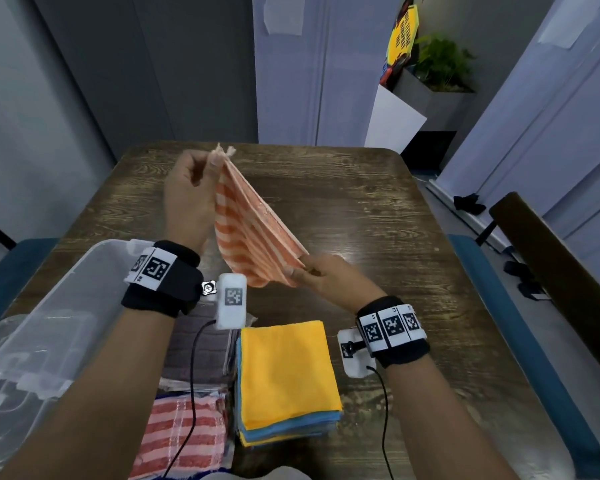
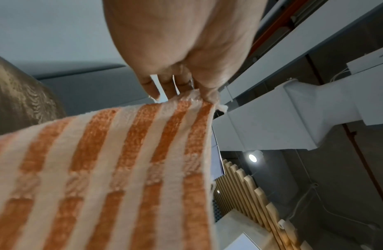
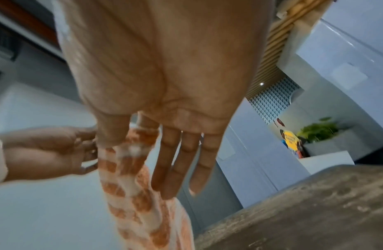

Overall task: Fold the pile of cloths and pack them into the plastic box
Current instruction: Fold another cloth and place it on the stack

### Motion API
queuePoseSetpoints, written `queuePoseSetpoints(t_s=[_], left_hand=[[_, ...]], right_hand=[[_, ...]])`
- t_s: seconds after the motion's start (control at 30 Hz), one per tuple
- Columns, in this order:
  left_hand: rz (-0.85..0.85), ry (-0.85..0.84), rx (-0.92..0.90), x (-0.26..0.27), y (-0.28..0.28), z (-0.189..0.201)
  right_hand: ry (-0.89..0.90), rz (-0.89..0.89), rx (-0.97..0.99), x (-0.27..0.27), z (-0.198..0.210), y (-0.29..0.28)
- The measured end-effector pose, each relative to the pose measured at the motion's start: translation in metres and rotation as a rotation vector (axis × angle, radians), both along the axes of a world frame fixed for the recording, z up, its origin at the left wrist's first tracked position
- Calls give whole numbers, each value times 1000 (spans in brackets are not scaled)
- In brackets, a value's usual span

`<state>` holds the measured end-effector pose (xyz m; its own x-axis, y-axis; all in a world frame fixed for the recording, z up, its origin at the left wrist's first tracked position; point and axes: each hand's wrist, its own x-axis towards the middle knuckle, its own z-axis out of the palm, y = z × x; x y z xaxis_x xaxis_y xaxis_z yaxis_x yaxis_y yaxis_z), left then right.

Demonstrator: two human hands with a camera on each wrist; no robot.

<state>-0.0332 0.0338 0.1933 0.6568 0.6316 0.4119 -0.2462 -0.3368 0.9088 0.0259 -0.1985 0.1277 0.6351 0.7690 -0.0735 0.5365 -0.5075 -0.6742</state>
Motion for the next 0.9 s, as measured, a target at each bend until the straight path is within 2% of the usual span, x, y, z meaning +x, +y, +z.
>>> queuePoseSetpoints(t_s=[0.1,0.2,0.43,0.6,0.7,0.8,0.87,0.9], left_hand=[[122,3,-3,0,16,-4],[220,70,68,-3,20,-14],[196,139,153,-10,1,-34],[203,198,208,-13,-9,-39],[233,230,176,-11,-10,-47],[291,349,192,-6,-3,-56],[204,377,210,-4,-8,-58],[99,369,270,-2,-14,-58]], right_hand=[[21,-45,311,-3,1,2],[65,-145,570,1,10,-2],[162,-350,918,13,29,-14],[241,-375,998,17,26,-19],[292,-386,982,17,26,-16],[364,-338,931,14,28,-12],[422,-301,881,10,30,-7],[451,-283,854,8,31,-4]])
